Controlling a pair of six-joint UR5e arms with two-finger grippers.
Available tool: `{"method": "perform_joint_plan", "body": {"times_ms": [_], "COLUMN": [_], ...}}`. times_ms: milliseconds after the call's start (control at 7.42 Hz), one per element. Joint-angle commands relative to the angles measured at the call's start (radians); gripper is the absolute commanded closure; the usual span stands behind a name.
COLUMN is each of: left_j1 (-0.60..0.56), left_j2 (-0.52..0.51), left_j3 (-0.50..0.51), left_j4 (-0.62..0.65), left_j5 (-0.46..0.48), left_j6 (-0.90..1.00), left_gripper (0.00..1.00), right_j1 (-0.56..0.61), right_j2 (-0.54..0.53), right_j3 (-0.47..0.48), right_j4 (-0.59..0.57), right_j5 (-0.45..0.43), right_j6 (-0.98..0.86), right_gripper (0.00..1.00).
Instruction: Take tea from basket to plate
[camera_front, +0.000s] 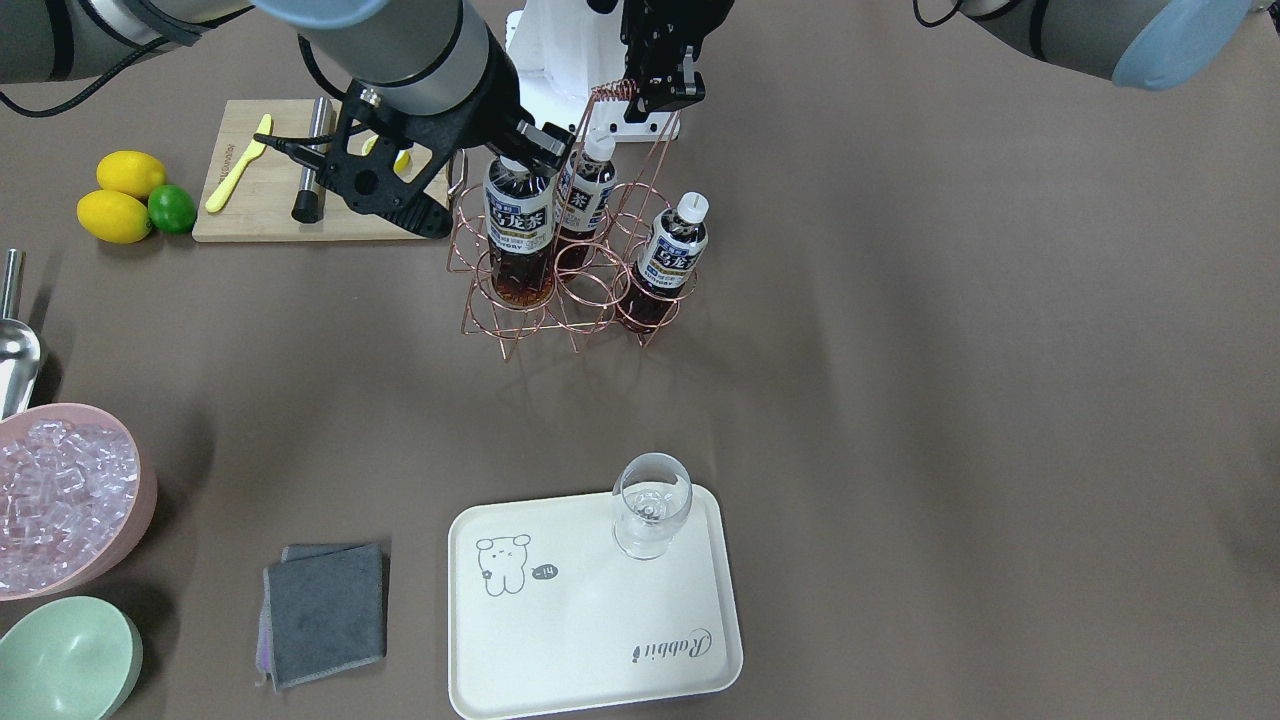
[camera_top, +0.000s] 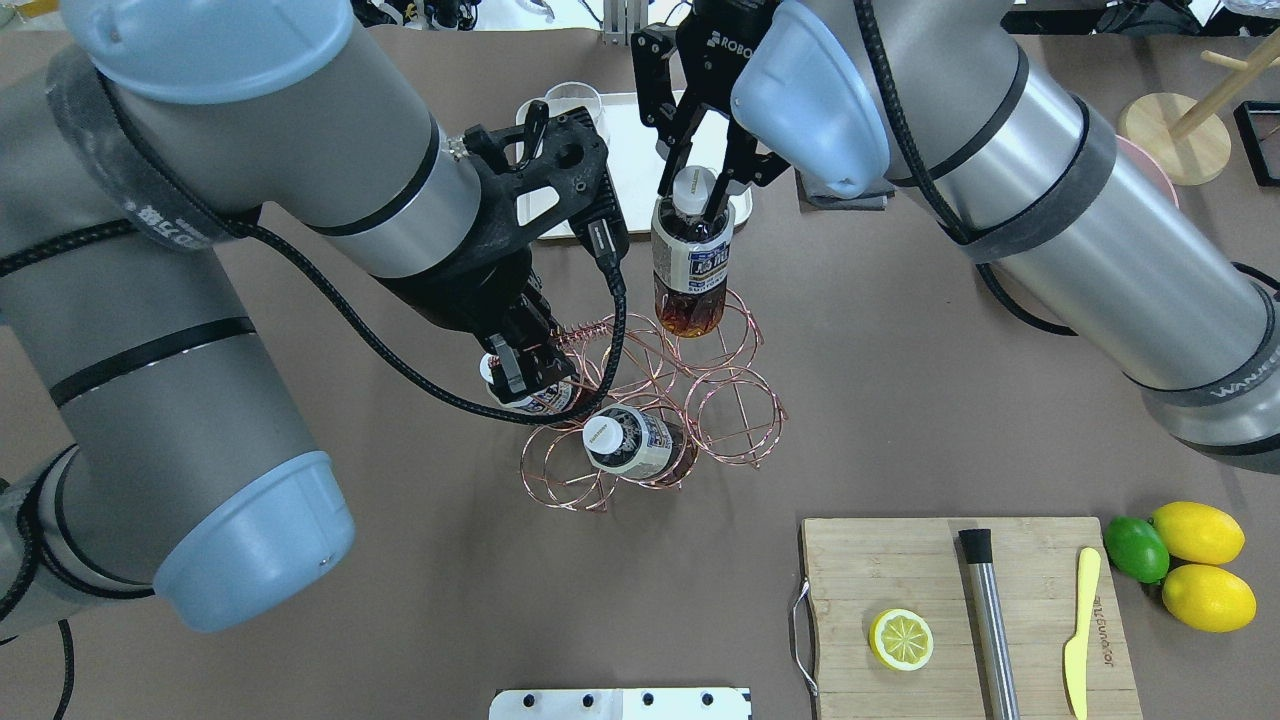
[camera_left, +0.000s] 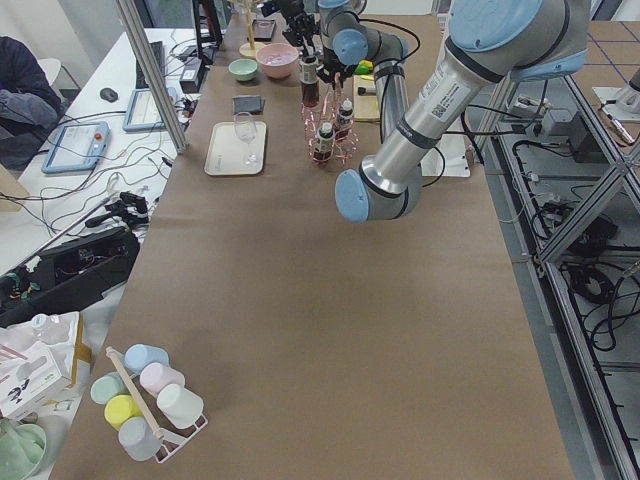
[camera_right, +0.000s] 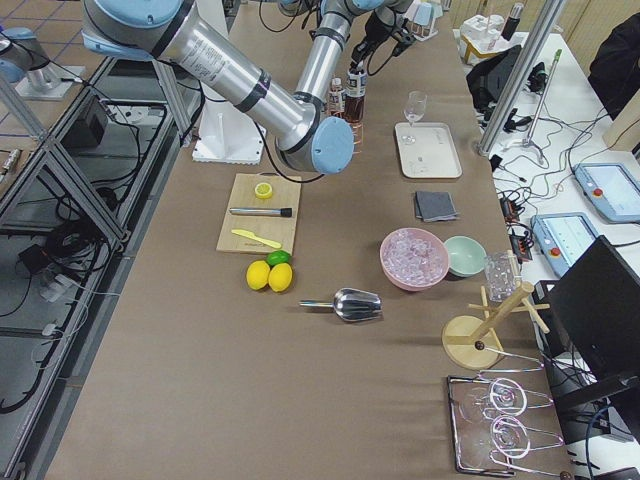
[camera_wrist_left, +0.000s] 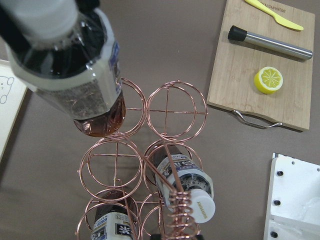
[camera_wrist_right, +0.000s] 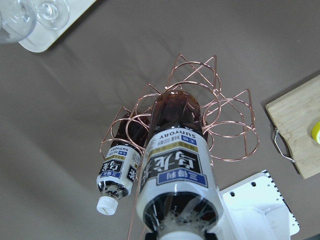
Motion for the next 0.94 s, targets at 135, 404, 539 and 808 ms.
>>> {"method": "perform_joint_plan", "body": {"times_ms": [135, 404, 539, 808], "left_j1": [-0.002, -0.014, -0.028, -0.06], "left_j2": [-0.003, -0.012, -0.012, -0.012], "left_j3": [0.003, 0.0, 0.0, 0.0], "left_j4": [0.014, 0.039, 0.039, 0.048], "left_j5": [0.0, 0.0, -0.002, -0.032], "left_j6": [-0.002, 0.002, 0.003, 0.005], "left_gripper": [1.0, 1.0, 1.0, 1.0], "right_j1": [0.112, 0.149, 0.166, 0.182], "right_j2": [-0.007, -0.053, -0.08, -0.108], "right_j3": [0.001, 0.004, 0.007, 0.007], "right_j4": [-0.009, -0.003, 0.001, 0.011], "right_j5": [0.054, 0.054, 0.042, -0.025], "right_j6": [-0.004, -0.071, -0.155, -0.391], "right_gripper": [1.0, 1.0, 1.0, 1.0]}}
